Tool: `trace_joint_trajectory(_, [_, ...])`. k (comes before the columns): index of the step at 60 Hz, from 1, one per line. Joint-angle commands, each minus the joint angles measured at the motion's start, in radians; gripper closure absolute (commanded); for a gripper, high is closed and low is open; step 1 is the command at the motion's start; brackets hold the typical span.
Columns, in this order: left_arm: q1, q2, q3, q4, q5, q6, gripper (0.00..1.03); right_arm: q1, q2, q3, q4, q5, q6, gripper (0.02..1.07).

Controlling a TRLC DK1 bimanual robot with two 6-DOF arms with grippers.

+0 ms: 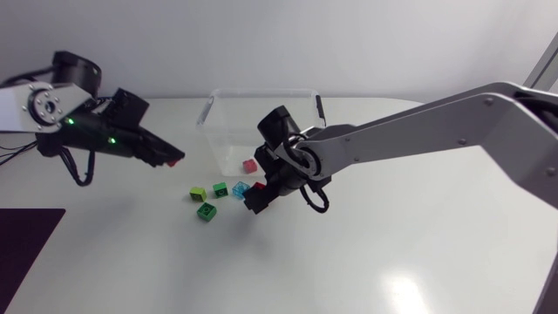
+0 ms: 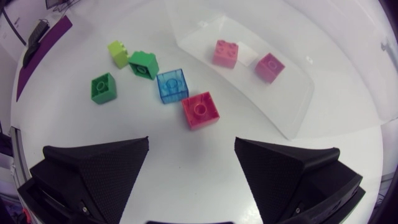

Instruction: Place the duplo bricks in the container

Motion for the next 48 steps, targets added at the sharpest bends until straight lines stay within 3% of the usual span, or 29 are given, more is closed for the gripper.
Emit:
trace_joint_trajectory(1, [0.002, -0.048, 0.072, -0.024, 0.036, -0.068, 0.84, -0.002, 0.053, 0.037, 0.003, -0.004, -0.024, 0.07])
trace_joint_trajectory(17, [-0.054, 0.003, 0.264, 0.004, 0.065, -0.196, 0.84, -0.016, 0.135, 0.131, -0.021, -0.013, -0.027, 0.07])
trace_joint_trajectory(48, [-0.153, 0.403, 0.661, 0.041, 0.037, -0.292, 0.83, -0.019, 0.213, 0.289, -0.173, -0.008, -0.052, 0.15])
